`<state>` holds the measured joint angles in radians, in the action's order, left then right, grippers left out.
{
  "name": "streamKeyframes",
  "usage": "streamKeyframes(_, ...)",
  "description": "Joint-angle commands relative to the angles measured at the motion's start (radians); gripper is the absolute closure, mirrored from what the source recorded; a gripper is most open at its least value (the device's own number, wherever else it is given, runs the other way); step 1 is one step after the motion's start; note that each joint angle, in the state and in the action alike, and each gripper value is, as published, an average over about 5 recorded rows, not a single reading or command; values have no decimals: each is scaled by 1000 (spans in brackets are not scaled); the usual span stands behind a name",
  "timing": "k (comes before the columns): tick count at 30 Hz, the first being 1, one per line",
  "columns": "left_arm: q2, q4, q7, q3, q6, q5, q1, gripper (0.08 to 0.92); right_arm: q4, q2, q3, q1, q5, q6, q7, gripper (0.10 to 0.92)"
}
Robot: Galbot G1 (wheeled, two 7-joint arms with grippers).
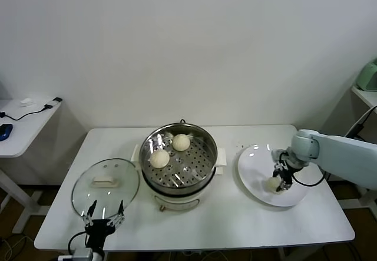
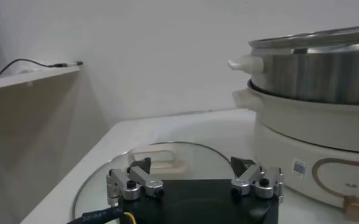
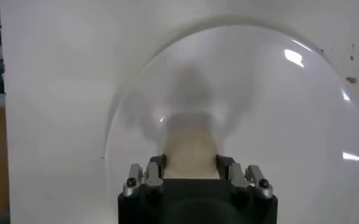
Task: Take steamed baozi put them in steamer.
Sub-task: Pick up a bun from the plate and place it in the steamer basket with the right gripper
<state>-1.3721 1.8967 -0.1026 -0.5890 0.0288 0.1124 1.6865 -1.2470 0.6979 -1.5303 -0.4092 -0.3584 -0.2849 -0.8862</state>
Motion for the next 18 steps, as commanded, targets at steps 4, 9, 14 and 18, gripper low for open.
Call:
streamKeyframes(4,0,11,0,7,-1,-4,3,177,-39,140,-231,-503,-160,135,-131,448)
streamKeyframes(9,-4,22,0,19,-3,-13,5,177,-48,311,-195,-696,-256,236,-183,442)
streamKeyframes(14,-4,33,0,28,-3,-25,15,177,-131,455,-84,-736,-259,349,-213,440)
streamKeyframes(18,-2,41,0,26,-3,-28,21,177,-210,557,-42,-701,-185,464,-223,440)
